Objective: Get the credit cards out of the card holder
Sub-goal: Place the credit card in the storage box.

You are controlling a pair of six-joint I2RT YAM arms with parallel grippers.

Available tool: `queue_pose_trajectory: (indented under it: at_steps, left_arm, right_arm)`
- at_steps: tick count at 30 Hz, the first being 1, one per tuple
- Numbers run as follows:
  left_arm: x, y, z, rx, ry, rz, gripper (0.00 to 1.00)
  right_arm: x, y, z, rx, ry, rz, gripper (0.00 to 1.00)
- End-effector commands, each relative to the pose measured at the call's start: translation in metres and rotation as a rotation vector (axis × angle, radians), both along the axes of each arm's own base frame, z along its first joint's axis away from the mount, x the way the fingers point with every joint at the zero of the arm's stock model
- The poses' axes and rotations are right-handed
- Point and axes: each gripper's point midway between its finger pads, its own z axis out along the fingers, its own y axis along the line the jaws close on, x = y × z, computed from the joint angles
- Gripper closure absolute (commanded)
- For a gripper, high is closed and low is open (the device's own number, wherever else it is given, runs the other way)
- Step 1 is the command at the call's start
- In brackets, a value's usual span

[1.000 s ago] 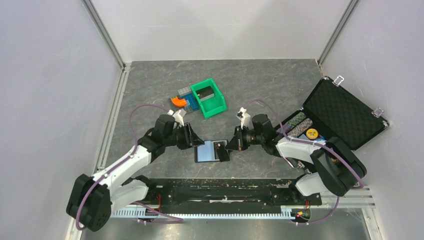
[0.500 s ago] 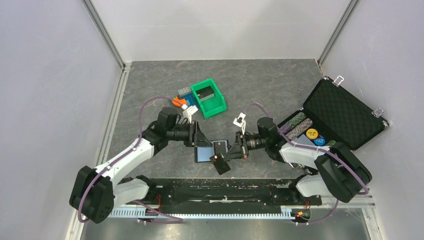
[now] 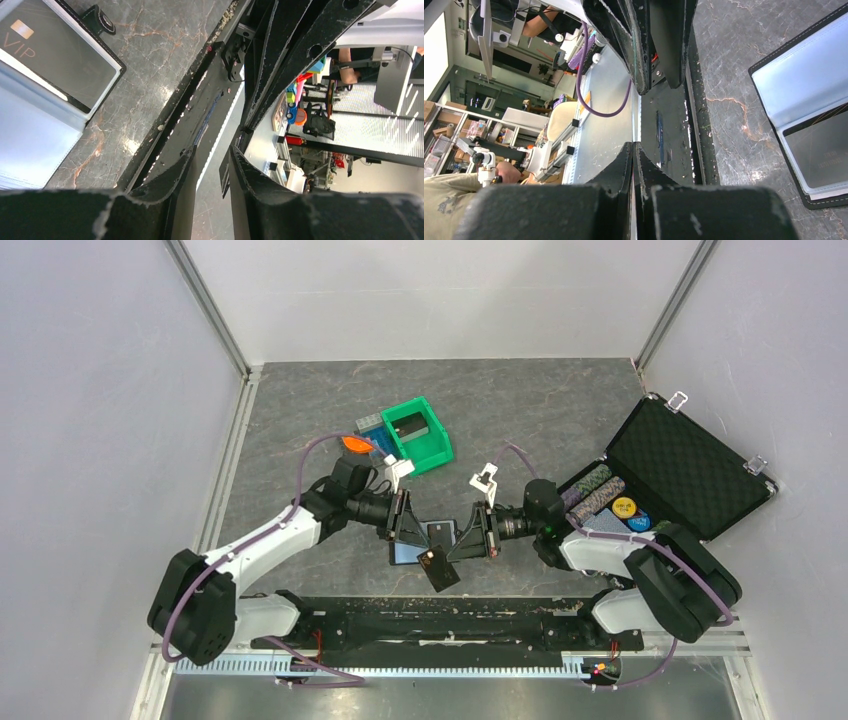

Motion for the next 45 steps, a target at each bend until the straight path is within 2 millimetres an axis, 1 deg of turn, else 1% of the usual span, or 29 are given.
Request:
queue_pose_trajectory:
  at_steps: [1,4,10,14,18,24,34,36,38,39,41,42,45]
  left_arm:
    - [-0.004,-0.005,0.018,-0.055,-0.074,-0.083,0.62]
    - [-0.004,-0.005,0.02,-0.056,-0.079,-0.08,0.55]
    - [0.0,-0.007,0.022,-0.057,-0.077,-0.074,0.54]
    - [0.0,-0.008,0.027,-0.066,-0.081,-0.075,0.54]
    - [-0.005,-0.008,0.03,-0.081,-0.083,-0.104,0.56]
    - [-0.016,-0.006,0.029,-0.069,-0.086,-0.143,0.59]
    - [-0.026,-0.008,0.027,-0.066,-0.083,-0.184,0.61]
    - [-0.028,-0.009,0.028,-0.067,-0.085,-0.193,0.65]
    - [-0.029,-0.009,0.028,-0.068,-0.088,-0.195,0.71]
    - [-0.029,-0.009,0.028,-0.066,-0.09,-0.194,0.76]
    - [-0.027,-0.008,0.026,-0.052,-0.09,-0.184,0.93]
    - [-0.025,-0.008,0.025,-0.043,-0.091,-0.174,0.97]
    - [-0.02,-0.009,0.025,-0.026,-0.101,-0.149,0.98]
  right_arm:
    - [-0.003,0.0,0.009,0.04,-0.032,0.021,1.0]
    - [-0.004,0.0,0.006,0.035,-0.028,0.024,1.0]
    - [-0.009,0.004,0.0,0.02,-0.01,0.041,1.0]
    - [-0.009,0.006,0.0,0.019,-0.009,0.049,1.0]
    - [-0.007,0.008,0.002,0.022,-0.012,0.046,1.0]
    - [-0.006,0.009,0.007,0.036,-0.019,0.053,1.0]
    - [-0.006,0.01,0.013,0.056,-0.009,0.054,1.0]
    - [-0.007,0.01,0.014,0.063,-0.007,0.054,1.0]
    - [-0.007,0.01,0.015,0.069,-0.006,0.053,1.0]
    - [-0.007,0.009,0.015,0.07,-0.005,0.052,1.0]
    - [-0.007,0.01,0.015,0.07,-0.004,0.05,1.0]
    - [-0.007,0.01,0.014,0.067,0.0,0.049,1.0]
    - [0.001,0.01,0.01,0.05,-0.002,0.016,1.0]
